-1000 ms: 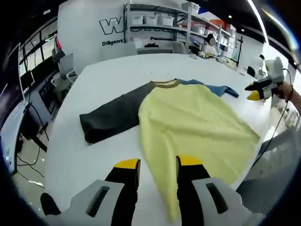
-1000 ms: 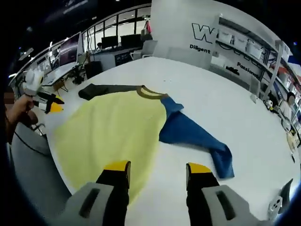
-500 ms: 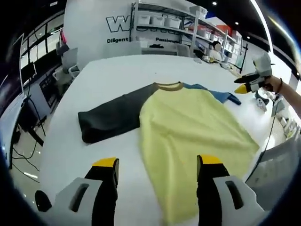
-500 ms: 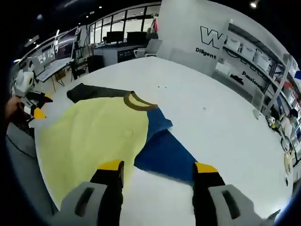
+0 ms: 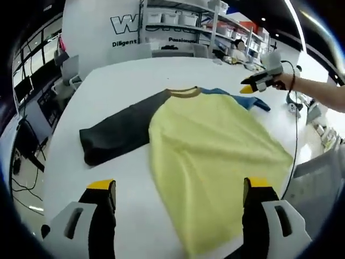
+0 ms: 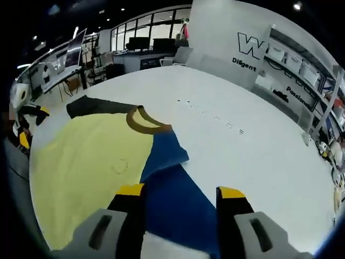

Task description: Fold the garment on the visible template until the final outline fits inside the template.

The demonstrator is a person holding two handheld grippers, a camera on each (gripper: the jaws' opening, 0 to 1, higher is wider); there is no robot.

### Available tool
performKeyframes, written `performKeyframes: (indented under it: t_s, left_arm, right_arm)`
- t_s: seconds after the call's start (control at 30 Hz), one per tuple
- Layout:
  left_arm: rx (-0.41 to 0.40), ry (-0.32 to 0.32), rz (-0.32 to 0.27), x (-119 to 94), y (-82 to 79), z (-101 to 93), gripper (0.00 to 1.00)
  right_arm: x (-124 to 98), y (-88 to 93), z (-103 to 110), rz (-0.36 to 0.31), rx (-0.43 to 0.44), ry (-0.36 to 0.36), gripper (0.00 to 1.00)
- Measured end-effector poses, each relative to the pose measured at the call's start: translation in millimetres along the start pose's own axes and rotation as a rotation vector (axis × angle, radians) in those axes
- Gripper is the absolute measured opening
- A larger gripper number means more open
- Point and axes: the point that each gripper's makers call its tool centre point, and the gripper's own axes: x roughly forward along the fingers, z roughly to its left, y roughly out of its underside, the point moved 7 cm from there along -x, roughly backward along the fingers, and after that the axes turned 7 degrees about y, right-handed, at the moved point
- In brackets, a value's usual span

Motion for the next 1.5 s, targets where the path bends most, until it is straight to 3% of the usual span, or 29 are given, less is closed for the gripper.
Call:
performKeyframes:
  t_s: [0.17, 0.2, 0.6, 0.63, 0.77, 1.13, 1.2, 1.5]
  left_arm:
    - [-0.003, 0.015, -0.005, -0.3, 0.8, -2.8, 0.99]
    - [0.001, 0.021, -0.002, -1.1, 0.4, -5.2, 0.99]
    - [0.001, 0.044, -0.004, 1.9, 7.2, -5.0, 0.99]
    - [0.001, 0.042, -0.001, 1.7, 7.5, -4.6, 0.99]
    - [0.008, 0.024, 0.003, 0.5, 8.9, -0.7, 0.99]
    - [0.026, -0.013, 0.007, 0.0, 6.0, 4.2, 0.93]
    - [0.04, -0.02, 0.014, -0.3, 5.8, 3.9, 0.92]
    - [0.038, -0.019, 0.024, 0.4, 8.2, 3.8, 0.93]
  right_arm:
    - [16.6, 5.5, -4.6, 0.034, 0.032, -0.013, 0.46]
    - [30.6, 7.7, -9.6, 0.046, 0.059, -0.014, 0.45]
    - [52.8, 18.9, -8.5, 0.081, 0.064, -0.039, 0.36]
    - [55.8, 16.2, -6.5, 0.056, 0.106, -0.049, 0.35]
    - [54.3, 18.2, -8.4, 0.073, 0.112, -0.035, 0.33]
    - [45.1, 24.2, -10.2, 0.098, 0.111, -0.008, 0.01]
    - [44.0, 25.7, -12.6, 0.106, 0.079, 0.008, 0.0]
    - [42.1, 32.7, -27.3, 0.117, 0.109, 0.088, 0.0]
